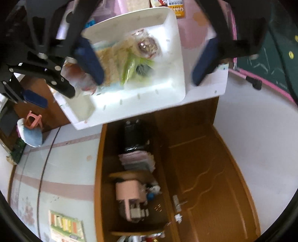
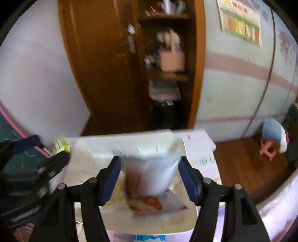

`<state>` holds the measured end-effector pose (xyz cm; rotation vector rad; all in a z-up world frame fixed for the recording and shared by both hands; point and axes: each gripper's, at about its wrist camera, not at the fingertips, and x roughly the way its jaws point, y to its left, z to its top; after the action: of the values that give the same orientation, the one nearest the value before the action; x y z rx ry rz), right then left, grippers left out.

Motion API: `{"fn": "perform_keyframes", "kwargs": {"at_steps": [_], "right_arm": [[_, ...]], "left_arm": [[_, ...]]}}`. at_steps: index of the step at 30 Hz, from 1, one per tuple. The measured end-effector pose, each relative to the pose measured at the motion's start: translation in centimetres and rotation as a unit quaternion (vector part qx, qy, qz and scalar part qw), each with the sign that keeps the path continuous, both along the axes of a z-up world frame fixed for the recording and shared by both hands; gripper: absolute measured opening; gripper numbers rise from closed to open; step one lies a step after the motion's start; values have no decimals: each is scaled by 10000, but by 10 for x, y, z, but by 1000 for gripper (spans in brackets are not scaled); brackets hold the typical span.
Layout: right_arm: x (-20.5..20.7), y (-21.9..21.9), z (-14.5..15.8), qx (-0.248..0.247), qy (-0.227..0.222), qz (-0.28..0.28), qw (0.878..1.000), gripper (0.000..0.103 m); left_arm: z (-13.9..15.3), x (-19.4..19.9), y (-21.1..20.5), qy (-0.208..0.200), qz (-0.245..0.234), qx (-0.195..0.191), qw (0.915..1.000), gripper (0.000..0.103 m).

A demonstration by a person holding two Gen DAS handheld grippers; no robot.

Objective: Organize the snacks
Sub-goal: 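Lift both packets into the white basket and open both tools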

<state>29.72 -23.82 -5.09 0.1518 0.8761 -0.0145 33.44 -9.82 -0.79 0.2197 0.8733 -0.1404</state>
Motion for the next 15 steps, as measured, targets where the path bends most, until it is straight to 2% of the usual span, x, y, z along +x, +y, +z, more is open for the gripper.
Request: {"fn": "perform_keyframes", "kwargs": {"at_steps": [3,8,15], "right_arm": [[-6,0,-14,226,77,38,9997,88],[-18,7,-8,86,-58,98,9999,89],[-37,8,17,82,-195,40,9998,89]], "left_arm": [[-15,-3,13,202,118,-118,9997,100],[-18,-13,26,212,296,-253,9990,100],[0,-27,38,34,450,-298,9985,100]]}}
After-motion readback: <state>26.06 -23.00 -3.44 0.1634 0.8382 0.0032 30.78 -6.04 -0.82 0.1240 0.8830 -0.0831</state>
